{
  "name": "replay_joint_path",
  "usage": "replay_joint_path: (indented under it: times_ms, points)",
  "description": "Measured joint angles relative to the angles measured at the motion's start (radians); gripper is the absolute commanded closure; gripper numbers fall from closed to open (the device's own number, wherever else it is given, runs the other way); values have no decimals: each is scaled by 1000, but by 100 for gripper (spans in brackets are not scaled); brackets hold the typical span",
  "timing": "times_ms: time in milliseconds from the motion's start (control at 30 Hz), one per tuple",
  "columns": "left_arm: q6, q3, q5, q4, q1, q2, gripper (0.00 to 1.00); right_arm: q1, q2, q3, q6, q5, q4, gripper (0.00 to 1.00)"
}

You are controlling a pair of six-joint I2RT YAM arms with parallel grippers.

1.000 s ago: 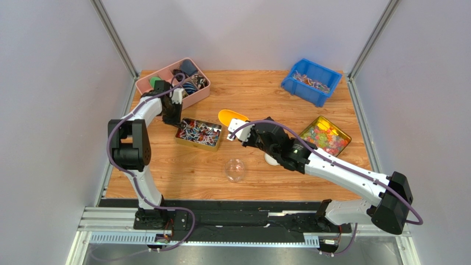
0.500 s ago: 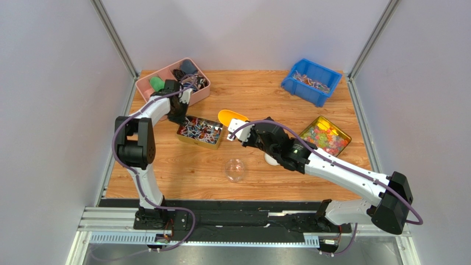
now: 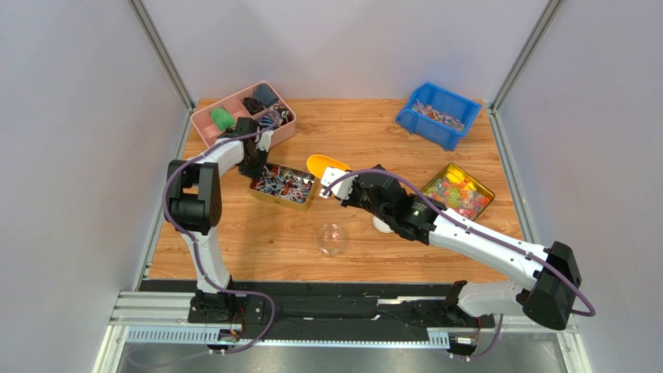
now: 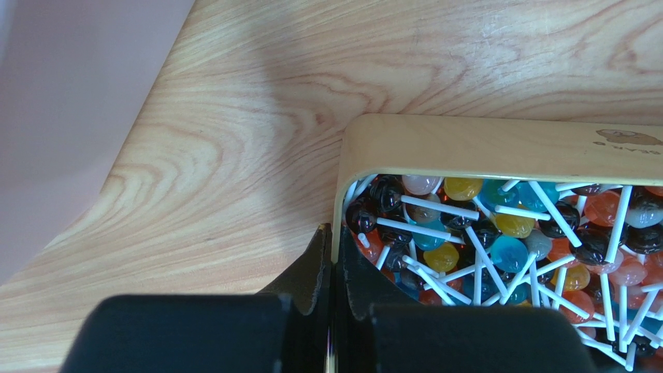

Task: Pack the candies
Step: Adjust the storage box at the center of the board.

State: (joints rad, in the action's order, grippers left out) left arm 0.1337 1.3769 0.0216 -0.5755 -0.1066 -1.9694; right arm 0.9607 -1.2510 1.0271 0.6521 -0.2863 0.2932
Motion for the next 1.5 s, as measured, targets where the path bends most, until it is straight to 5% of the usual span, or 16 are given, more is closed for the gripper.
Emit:
replay_joint_path:
  times_ms: [167,233,367,500,1500]
  points:
    - [0,-4,0,6,0,0,99,0,0,0,0,0,0,100]
    - [0,-4,0,6,0,0,84,0,-3,0,0,-1,0,100]
    - [2,-8,2,18,-1,0,76,0,-15,0,0,-1,2,100]
    - [3,-8,0,19,-2,0,100,0,-33,2,0,-2,6,100]
    - [46,190,-50,-98,-2,50,100,0,-346,415,0,-35,304,100]
